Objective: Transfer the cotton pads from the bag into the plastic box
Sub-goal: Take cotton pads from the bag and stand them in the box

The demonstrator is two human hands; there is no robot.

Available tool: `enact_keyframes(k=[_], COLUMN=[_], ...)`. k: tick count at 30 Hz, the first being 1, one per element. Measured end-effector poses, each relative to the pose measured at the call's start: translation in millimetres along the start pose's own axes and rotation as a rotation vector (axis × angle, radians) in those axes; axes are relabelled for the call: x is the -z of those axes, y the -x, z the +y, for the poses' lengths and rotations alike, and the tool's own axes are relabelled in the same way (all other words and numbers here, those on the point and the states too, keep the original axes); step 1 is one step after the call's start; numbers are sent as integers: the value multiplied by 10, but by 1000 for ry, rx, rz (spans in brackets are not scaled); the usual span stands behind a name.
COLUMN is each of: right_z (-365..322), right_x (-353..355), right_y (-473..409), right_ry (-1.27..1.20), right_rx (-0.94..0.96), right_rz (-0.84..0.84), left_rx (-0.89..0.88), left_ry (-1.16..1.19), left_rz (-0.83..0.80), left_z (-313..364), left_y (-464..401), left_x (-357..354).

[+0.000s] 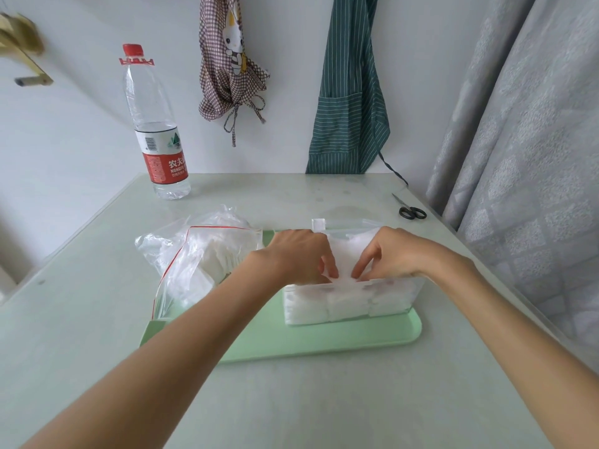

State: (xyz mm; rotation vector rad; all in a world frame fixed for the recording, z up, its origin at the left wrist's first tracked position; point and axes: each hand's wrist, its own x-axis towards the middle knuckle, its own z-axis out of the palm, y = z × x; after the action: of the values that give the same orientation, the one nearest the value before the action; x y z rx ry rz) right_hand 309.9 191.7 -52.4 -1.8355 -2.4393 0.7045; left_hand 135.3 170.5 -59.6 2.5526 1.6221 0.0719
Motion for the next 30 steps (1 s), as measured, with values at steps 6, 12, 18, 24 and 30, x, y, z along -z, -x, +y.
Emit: enact_keyframes(k=[6, 12, 18, 24, 30], right_z=[-17, -145, -961, -1590, -1737], right_x=[87, -104, -472, -1004, -1367], right_y=[51, 152, 138, -89, -281], right_ry=[-132, -390, -400, -72, 301], right_rx=[-23, 0, 288, 477, 298], right_rz=[-38, 625, 661, 775, 742], left_rx=[22, 385, 767, 683, 685], left_ry=[116, 248, 393, 488, 766], left_rz=[42, 598, 354, 204, 192], left_z=[-103, -585, -1231, -1415, -1511], left_y=[208, 947, 1314, 1338, 1323], left_x=[128, 160, 28, -84, -109])
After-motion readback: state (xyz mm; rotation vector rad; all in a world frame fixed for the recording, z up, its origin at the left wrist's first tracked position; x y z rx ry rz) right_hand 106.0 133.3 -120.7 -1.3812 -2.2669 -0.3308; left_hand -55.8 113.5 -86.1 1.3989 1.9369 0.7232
